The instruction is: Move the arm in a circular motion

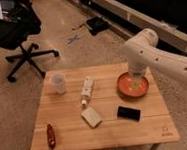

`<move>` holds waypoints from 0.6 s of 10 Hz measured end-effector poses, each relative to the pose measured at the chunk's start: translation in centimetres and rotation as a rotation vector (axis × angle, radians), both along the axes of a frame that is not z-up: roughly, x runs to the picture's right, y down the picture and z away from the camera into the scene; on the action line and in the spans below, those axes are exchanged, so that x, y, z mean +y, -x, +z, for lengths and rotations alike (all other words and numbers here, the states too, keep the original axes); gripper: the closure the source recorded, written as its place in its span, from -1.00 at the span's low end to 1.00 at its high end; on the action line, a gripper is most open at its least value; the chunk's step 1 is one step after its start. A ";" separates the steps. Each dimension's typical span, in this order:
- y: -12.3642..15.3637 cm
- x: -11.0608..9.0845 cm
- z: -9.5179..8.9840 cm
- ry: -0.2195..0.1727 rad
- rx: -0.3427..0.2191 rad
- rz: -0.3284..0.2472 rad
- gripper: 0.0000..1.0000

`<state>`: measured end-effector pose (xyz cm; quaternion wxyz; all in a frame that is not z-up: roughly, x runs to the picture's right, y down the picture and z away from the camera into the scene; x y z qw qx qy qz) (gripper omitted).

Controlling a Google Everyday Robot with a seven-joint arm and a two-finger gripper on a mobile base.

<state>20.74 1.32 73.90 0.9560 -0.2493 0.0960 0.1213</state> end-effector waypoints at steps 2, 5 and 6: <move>3.7 -1.6 2.0 0.008 -0.032 -0.055 -0.30; 10.2 -2.7 4.2 0.016 -0.097 -0.135 -0.30; 12.2 -2.6 4.6 0.020 -0.120 -0.162 -0.30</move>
